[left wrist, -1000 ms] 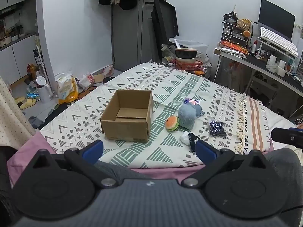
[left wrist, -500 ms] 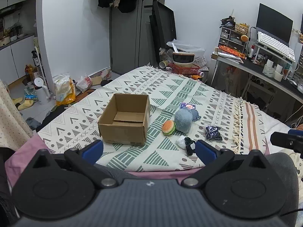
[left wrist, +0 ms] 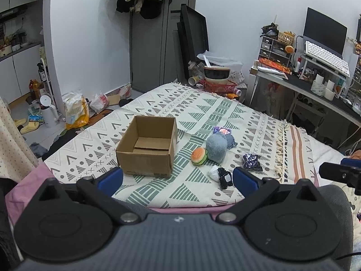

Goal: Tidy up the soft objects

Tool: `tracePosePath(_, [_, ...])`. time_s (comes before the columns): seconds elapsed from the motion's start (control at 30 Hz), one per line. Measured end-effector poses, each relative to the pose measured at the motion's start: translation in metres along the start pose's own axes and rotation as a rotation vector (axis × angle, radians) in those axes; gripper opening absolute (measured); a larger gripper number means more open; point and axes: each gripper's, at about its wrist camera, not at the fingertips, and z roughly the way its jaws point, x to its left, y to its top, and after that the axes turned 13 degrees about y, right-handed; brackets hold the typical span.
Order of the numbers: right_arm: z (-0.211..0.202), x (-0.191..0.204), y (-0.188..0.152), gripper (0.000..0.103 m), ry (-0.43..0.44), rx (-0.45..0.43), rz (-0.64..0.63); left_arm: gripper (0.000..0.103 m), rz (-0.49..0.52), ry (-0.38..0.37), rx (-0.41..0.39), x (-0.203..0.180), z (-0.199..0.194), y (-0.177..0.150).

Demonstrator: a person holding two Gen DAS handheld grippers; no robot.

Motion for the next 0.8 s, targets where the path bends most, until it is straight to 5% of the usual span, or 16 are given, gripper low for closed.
tracePosePath(0.8, [-0.0007, -0.004, -0.0017, 0.103, 0.009, -0.01, 0.022, 0.102, -0.006, -0.008, -0.008, 0.0021, -0.0025, -0.0034])
